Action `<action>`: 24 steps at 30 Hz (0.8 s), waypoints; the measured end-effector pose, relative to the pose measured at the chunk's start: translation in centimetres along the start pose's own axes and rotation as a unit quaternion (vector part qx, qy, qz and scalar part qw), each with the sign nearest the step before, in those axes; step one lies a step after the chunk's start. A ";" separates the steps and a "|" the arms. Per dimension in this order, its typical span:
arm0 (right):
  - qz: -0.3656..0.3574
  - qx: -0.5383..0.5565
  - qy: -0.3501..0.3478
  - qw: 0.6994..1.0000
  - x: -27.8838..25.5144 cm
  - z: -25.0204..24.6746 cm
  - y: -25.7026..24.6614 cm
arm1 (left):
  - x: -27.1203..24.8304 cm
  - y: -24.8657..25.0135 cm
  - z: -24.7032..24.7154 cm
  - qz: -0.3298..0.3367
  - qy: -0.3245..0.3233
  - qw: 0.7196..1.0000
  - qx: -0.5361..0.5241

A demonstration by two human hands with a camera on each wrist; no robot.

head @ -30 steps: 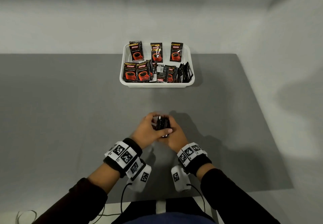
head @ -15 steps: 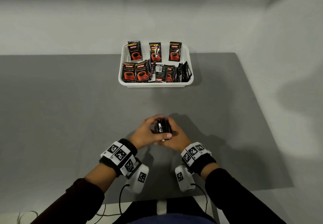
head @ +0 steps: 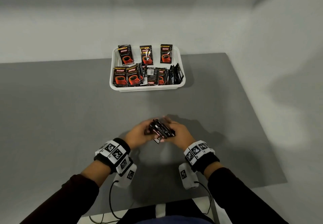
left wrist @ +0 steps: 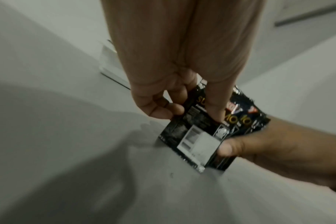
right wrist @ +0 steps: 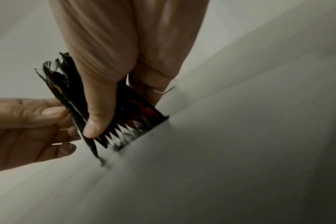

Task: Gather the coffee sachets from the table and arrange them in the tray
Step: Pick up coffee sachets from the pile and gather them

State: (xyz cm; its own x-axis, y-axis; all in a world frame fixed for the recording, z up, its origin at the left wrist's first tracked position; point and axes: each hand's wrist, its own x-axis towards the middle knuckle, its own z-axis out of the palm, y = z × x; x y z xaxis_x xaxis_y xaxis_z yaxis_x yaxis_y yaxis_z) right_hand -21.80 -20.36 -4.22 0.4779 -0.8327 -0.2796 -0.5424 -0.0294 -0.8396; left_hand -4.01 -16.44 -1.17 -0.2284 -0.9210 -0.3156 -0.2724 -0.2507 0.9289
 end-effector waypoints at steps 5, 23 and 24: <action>-0.016 -0.163 0.046 0.985 -0.4 -0.9 0.4 | 0.5 -0.5 0.9 0.043 0.023 0.998 0.035; 0.046 0.028 0.056 0.997 -1.5 -1.3 -1.4 | 0.8 -1.5 3.2 0.070 0.102 0.992 0.006; 0.047 0.021 0.060 0.997 -1.4 -1.2 -1.4 | 0.7 -1.6 3.3 0.083 0.105 0.991 0.021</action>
State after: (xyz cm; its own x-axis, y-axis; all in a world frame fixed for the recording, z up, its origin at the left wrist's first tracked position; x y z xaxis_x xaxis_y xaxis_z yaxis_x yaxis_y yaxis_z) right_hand -22.54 -19.80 -2.12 0.3394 -0.8909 -0.3018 -0.5501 0.0723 -0.8320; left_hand -6.81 -15.70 -3.54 -0.0756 -0.9913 -0.1078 -0.2863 -0.0819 0.9546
